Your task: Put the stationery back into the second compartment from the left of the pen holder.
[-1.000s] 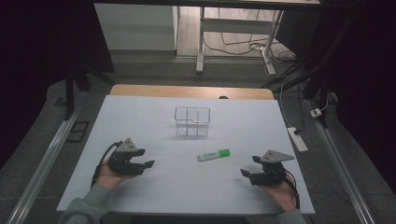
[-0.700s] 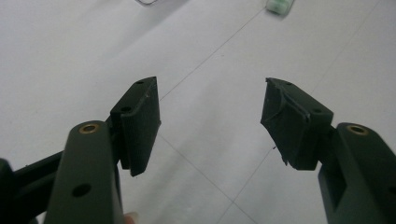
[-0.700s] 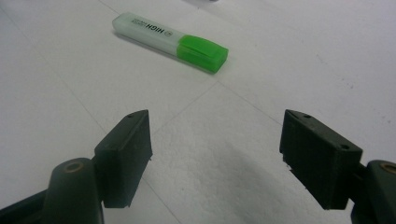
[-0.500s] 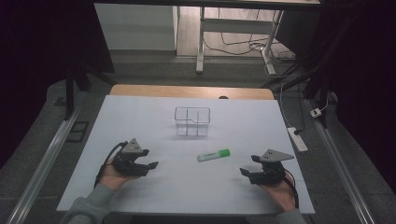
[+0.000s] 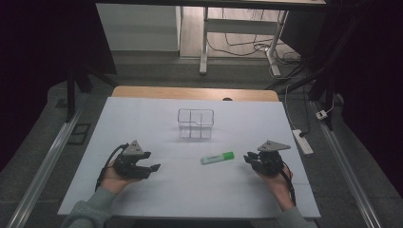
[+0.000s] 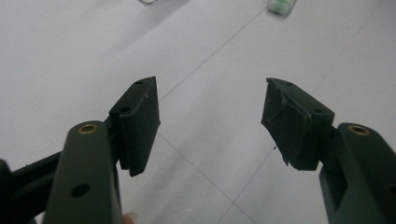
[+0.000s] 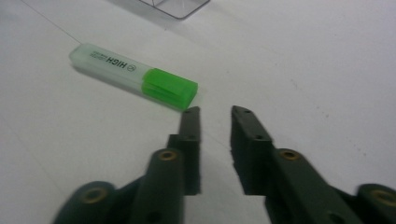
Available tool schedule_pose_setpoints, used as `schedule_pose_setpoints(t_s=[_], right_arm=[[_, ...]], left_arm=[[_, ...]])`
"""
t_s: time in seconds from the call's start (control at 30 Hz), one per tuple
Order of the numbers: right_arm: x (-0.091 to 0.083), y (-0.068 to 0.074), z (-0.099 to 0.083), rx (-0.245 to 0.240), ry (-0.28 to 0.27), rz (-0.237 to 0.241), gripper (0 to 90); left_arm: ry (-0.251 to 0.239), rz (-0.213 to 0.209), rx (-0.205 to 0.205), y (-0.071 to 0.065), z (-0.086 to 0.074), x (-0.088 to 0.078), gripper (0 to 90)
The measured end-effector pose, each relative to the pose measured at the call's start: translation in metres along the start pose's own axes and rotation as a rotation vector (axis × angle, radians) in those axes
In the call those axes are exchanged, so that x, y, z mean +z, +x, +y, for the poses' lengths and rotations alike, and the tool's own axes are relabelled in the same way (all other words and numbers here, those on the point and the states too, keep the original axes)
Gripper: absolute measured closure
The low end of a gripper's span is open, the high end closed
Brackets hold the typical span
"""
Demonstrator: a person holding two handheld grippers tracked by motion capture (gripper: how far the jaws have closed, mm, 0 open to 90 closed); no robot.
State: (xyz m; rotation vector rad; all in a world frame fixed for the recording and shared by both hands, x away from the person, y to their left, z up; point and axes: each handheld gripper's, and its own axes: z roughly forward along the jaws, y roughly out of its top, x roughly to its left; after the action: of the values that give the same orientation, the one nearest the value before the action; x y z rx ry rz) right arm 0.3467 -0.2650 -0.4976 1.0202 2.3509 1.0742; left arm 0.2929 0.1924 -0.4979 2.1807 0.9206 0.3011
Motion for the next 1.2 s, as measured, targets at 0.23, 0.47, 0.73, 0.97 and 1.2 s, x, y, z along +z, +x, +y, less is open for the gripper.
schedule_pose_setpoints(t_s=[0.23, 0.47, 0.73, 0.97, 1.2], right_arm=[[0.018, -0.003, 0.016, 0.0, 0.032, 0.003, 88.8], [0.045, -0.004, 0.029, 0.037, 0.063, 0.015, 88.9], [0.055, -0.001, 0.03, 0.024, 0.095, 0.011, 88.9], [0.061, -0.002, 0.026, 0.024, 0.123, 0.015, 88.8], [0.063, 0.001, 0.025, 0.026, 0.122, 0.03, 88.8]], left_arm=[[0.0, 0.003, -0.002, 0.001, 0.0, 0.0, 36.1], [-0.003, 0.003, -0.007, 0.002, -0.001, -0.001, 36.0], [0.003, -0.001, -0.008, 0.003, -0.001, 0.0, 35.4], [0.008, -0.003, -0.009, 0.003, -0.001, 0.0, 34.9], [0.016, -0.005, -0.006, 0.003, -0.001, 0.001, 34.2]])
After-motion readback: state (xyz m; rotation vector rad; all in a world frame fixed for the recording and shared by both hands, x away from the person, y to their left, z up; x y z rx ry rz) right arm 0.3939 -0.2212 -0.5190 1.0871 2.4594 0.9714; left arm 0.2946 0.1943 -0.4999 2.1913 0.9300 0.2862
